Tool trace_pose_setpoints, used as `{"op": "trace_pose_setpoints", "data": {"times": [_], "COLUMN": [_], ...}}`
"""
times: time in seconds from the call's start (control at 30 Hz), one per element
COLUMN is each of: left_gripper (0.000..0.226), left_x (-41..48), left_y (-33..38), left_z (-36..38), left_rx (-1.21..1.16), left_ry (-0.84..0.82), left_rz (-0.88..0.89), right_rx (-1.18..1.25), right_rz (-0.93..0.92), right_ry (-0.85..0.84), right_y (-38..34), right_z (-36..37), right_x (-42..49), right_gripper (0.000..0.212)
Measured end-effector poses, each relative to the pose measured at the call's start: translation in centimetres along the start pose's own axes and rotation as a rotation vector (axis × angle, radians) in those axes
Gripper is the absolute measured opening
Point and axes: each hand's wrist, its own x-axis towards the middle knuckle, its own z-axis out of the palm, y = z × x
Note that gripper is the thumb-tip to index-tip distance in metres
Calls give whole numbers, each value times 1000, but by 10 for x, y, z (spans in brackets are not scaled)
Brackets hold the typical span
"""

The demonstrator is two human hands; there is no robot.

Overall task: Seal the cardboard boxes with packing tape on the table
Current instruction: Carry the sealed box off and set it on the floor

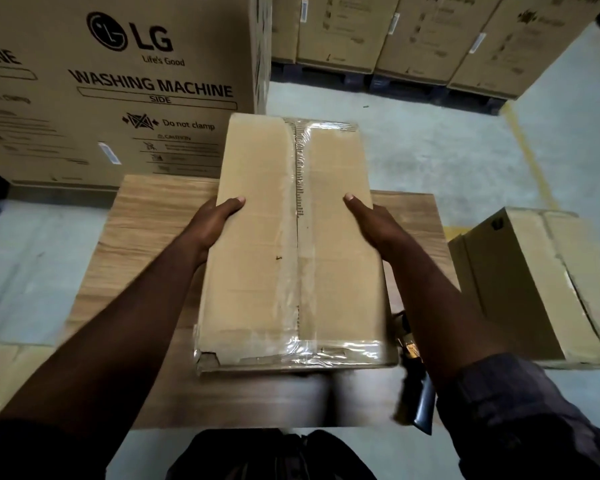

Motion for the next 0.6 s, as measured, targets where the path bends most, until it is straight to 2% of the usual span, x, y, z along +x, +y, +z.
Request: {"op": "trace_pose_setpoints", "data": {"times": [0.27, 0.43, 0.6], "left_gripper": [26, 18, 25], "left_x": [-8, -19, -41], "left_y": [5, 21, 53], "left_z": [5, 17, 34], "left_rx": [-51, -42, -51], "left_ry": [-18, -14, -16], "left_rz": [-22, -6, -26], "right_rx": [243, 262, 240], "right_rz": [135, 158, 118], "right_ry": [-163, -181, -147], "right_y": [1, -6, -33], "right_z": [-4, -19, -48], "right_x": [-7, -19, -40], "right_gripper": [48, 47, 38]}}
